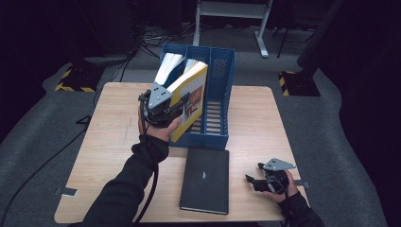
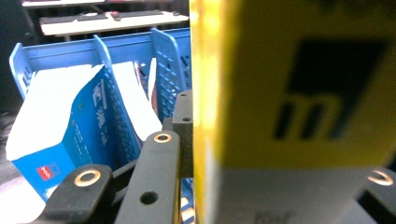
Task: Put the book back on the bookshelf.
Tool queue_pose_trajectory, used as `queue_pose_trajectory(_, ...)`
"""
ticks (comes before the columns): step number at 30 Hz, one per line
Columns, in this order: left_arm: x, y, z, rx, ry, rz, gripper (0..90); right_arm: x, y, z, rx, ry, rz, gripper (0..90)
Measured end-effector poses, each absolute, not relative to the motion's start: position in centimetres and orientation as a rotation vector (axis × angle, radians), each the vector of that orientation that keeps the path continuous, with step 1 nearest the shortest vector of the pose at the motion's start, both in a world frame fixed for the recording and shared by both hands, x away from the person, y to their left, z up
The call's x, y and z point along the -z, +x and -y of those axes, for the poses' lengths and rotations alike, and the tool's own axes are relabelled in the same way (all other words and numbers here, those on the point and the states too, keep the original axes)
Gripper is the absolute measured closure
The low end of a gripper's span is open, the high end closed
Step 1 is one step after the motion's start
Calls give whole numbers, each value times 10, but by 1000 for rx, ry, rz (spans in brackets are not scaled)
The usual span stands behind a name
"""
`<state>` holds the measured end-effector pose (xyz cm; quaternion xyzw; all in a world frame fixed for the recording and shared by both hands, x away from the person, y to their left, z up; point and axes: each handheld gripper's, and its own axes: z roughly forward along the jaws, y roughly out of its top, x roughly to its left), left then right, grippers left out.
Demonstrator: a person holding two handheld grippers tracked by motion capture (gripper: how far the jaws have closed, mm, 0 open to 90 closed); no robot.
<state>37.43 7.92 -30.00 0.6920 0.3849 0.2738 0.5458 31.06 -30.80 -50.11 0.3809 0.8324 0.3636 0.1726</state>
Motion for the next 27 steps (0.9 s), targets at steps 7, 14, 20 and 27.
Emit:
queue_pose_trajectory(7, 303, 392, -64, -679, 1645, -978, 750, 501, 311, 308, -1032, 1080, -2362, 260)
queue_pose_trajectory(14, 306, 409, -47, -701, 1619, -1067, 750, 501, 311, 308, -1032, 1080, -2362, 260)
queue_pose_trajectory(20, 308, 423, -20, -757, 1633, -1088, 751, 501, 311, 308, -1032, 1079, -2362, 260)
queue_pose_trajectory(27, 313, 435, -18, -779, 1604, -1148, 750, 501, 310, 308, -1032, 1078, -2363, 260)
